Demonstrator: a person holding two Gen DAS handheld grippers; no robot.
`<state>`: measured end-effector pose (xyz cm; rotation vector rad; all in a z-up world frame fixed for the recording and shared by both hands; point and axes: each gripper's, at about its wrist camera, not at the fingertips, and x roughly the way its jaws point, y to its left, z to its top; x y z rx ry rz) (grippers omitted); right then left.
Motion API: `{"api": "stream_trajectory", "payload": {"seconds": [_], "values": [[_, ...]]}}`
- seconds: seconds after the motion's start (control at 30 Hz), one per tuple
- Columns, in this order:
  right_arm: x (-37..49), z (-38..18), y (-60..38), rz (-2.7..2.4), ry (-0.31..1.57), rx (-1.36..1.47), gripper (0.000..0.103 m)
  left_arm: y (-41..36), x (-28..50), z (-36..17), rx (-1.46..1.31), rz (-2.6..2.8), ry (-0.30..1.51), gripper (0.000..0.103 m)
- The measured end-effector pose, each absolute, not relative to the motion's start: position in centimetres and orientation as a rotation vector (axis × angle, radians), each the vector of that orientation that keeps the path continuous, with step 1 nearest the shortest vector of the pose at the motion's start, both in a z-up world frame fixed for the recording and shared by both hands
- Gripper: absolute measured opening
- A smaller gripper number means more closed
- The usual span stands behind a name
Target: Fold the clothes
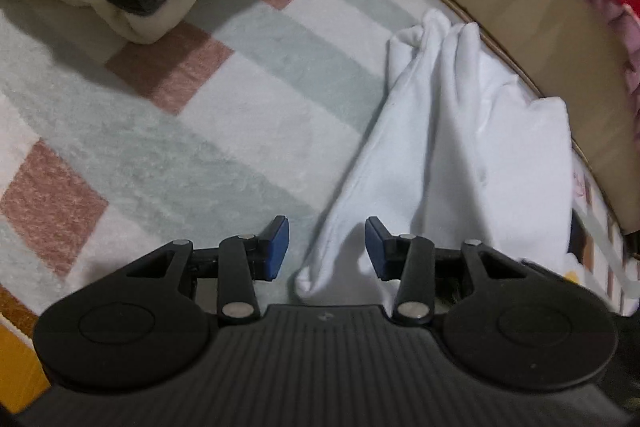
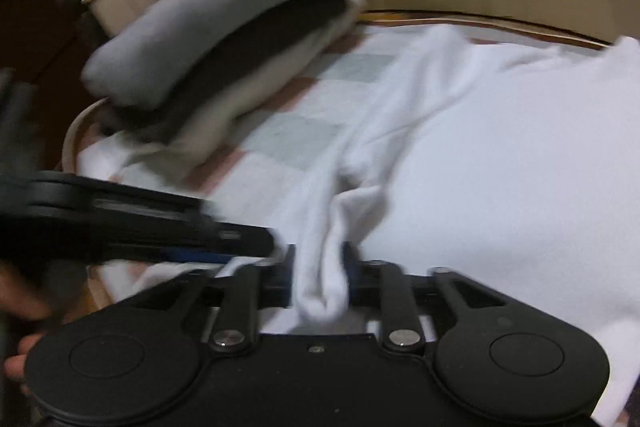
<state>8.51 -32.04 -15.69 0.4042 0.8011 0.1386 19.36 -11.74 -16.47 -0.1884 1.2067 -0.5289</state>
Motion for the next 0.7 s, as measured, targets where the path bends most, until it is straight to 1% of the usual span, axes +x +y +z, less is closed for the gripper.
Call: {"api": "stream_trajectory", "payload": {"seconds": [0.03, 0.1, 0.13, 0.23, 0.3, 0.37, 0.43, 0.47, 0.57, 0.7], "values": [[7.7, -14.9, -32.6, 0.160, 0.793, 0.415, 0.048, -11.4, 19.4, -16.4, -0.213, -0.532, 1.201, 0.041], [6.1, -13.4, -33.6, 0.204, 0.778, 0.437, 0.048, -10.6, 19.5, -15.7, -0.260, -0.539, 1.166, 0.042], [5.3, -12.6, -34.1, 0.226, 0.770, 0.448, 0.046, -10.2, 19.5, -15.3, -0.280, -0.545, 1.142, 0.042], [2.8, -10.4, -35.7, 0.291, 0.745, 0.481, 0.047, -9.4, 18.9, -14.0, -0.331, -0.597, 1.077, 0.044], [0.2, -9.5, -36.2, 0.189, 0.766, 0.294, 0.047, -9.5, 18.6, -13.4, -0.343, -0.639, 1.050, 0.044], [-2.3, -9.8, -36.5, 0.107, 0.807, 0.128, 0.047, -10.0, 18.2, -12.9, -0.336, -0.679, 1.031, 0.047], [-4.2, -10.5, -36.5, 0.079, 0.845, 0.052, 0.047, -11.0, 17.5, -12.7, -0.294, -0.725, 1.034, 0.051], [-4.9, -11.0, -36.6, 0.068, 0.849, 0.061, 0.047, -11.4, 17.3, -12.9, -0.270, -0.733, 1.044, 0.053], [-5.4, -12.4, -36.7, 0.053, 0.856, 0.152, 0.047, -13.0, 16.5, -13.8, -0.184, -0.752, 1.074, 0.054], [-4.3, -13.6, -35.0, 0.043, 0.832, 0.098, 0.048, -14.8, 16.7, -15.6, -0.119, -0.749, 1.085, 0.054]]}}
